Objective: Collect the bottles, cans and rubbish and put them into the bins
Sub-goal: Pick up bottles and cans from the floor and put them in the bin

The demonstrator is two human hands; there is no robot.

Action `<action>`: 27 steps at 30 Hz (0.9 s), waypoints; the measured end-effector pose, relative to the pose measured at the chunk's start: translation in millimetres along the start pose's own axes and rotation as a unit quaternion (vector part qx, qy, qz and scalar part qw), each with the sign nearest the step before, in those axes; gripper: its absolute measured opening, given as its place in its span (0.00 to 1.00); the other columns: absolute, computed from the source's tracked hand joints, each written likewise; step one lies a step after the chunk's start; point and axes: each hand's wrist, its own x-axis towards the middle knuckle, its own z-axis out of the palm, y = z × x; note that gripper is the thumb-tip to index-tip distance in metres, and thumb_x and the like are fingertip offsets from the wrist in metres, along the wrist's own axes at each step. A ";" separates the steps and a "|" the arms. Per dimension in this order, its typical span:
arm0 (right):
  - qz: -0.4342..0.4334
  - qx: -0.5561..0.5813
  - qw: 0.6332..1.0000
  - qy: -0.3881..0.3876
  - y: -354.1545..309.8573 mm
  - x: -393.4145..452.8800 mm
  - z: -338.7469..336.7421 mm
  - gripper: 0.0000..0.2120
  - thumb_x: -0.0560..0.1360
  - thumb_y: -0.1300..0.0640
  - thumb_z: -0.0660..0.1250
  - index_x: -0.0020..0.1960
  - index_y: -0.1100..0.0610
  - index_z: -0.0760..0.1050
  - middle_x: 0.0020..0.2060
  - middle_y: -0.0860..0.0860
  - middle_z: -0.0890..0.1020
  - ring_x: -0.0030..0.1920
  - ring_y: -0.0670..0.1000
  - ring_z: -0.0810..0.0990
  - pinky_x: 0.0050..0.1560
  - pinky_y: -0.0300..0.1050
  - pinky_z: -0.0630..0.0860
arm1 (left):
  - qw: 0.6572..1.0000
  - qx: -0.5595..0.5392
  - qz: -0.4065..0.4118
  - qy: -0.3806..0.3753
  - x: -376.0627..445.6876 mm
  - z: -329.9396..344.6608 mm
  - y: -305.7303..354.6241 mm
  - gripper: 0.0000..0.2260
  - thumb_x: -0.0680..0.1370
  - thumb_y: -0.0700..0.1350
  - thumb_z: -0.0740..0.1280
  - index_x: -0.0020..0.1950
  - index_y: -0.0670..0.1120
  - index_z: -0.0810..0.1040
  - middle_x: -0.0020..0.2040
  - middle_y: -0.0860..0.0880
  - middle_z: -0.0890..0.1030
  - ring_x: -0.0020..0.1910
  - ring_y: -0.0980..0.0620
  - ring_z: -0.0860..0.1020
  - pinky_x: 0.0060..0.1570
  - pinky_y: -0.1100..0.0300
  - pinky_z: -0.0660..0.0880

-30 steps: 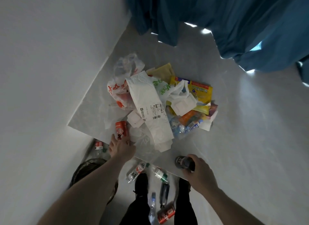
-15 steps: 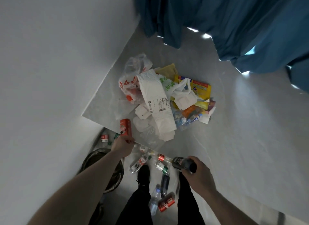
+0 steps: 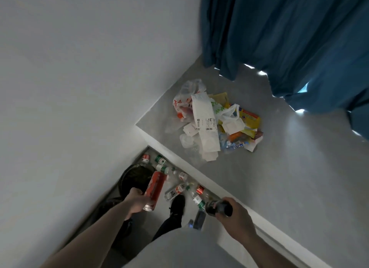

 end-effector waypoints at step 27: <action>-0.179 -0.099 0.975 -0.091 -112.1 -108.1 170.5 0.28 0.68 0.43 0.76 0.66 0.44 0.72 0.60 0.45 0.81 0.58 0.50 0.80 0.54 0.45 0.76 | 0.916 -0.327 0.011 0.230 -117.4 -44.5 -306.3 0.26 0.62 0.42 0.84 0.56 0.48 0.78 0.47 0.49 0.86 0.46 0.49 0.84 0.53 0.50 0.81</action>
